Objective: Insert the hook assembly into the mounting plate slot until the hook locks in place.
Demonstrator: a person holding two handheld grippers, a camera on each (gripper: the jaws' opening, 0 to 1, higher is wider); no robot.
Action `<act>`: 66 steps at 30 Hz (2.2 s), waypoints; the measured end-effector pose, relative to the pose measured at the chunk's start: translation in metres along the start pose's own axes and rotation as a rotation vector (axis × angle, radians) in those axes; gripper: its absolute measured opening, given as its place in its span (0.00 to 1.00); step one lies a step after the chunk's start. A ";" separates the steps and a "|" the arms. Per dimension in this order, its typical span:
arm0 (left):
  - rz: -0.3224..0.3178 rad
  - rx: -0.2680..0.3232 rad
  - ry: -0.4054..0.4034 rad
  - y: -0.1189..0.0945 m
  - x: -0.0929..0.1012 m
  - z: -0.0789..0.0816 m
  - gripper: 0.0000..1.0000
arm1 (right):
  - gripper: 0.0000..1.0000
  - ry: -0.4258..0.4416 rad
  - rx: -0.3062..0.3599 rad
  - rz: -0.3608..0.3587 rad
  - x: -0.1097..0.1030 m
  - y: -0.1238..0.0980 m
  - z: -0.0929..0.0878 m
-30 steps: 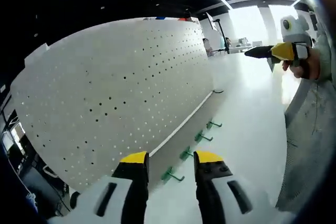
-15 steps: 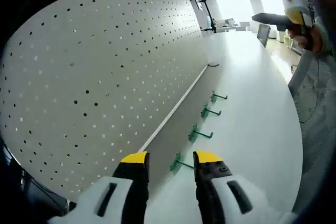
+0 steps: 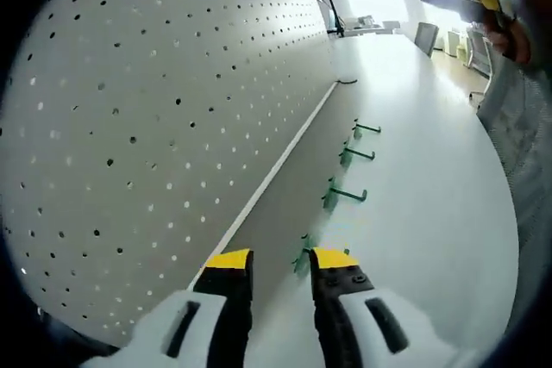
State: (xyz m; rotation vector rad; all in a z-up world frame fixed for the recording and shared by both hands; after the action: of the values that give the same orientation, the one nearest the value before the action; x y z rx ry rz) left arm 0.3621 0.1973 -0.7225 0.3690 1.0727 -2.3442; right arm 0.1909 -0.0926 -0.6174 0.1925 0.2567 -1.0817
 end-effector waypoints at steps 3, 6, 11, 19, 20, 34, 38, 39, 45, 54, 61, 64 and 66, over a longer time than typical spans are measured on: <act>-0.036 -0.003 -0.002 0.005 -0.001 -0.001 0.28 | 0.58 0.000 -0.002 -0.009 0.001 0.000 0.000; -0.063 -0.010 0.022 0.010 0.000 -0.002 0.27 | 0.58 -0.001 -0.003 -0.016 0.002 0.000 0.000; -0.082 -0.021 0.048 0.017 0.001 -0.005 0.25 | 0.58 0.004 -0.006 -0.026 0.003 0.000 -0.001; -0.093 -0.028 0.047 0.023 -0.001 -0.009 0.21 | 0.58 0.012 -0.006 -0.041 0.006 -0.001 -0.001; -0.097 -0.030 0.044 0.023 -0.001 -0.009 0.21 | 0.58 0.011 -0.007 -0.042 0.006 -0.001 -0.001; -0.150 -0.041 0.065 0.031 0.008 -0.011 0.11 | 0.57 0.015 -0.008 -0.060 0.009 -0.001 -0.001; -0.152 -0.040 0.068 0.032 0.009 -0.012 0.07 | 0.57 0.014 -0.007 -0.066 0.010 -0.002 -0.001; -0.152 -0.041 0.069 0.032 0.009 -0.012 0.07 | 0.57 0.014 -0.007 -0.066 0.010 -0.002 -0.001; -0.143 -0.048 0.078 0.030 0.009 -0.013 0.05 | 0.57 0.015 -0.007 -0.068 0.010 -0.002 -0.001; -0.124 -0.054 0.085 0.030 0.011 -0.013 0.04 | 0.57 0.015 -0.008 -0.067 0.010 -0.002 -0.001; -0.078 -0.041 0.044 0.025 0.010 -0.011 0.03 | 0.57 0.017 -0.017 -0.060 0.009 -0.001 -0.002; -0.060 -0.037 0.024 0.021 0.008 -0.010 0.03 | 0.56 0.016 -0.016 -0.058 0.009 -0.001 -0.002; -0.044 -0.021 0.003 0.018 0.006 -0.009 0.03 | 0.56 0.015 -0.016 -0.057 0.009 -0.001 -0.002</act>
State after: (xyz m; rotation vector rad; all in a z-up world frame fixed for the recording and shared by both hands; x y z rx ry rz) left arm 0.3673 0.1921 -0.7419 0.3447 1.1171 -2.3692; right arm 0.1938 -0.0997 -0.6216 0.1799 0.2853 -1.1349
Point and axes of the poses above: the point that each gripper's makers call its tool centre point, and the gripper's own axes: y roughly forward along the fingers, x roughly to its right, z roughly out of its top, the point moved 9 cm from there along -y, roughly backward along the fingers, and after that the axes turned 11 degrees about y, right-handed, at the moved point
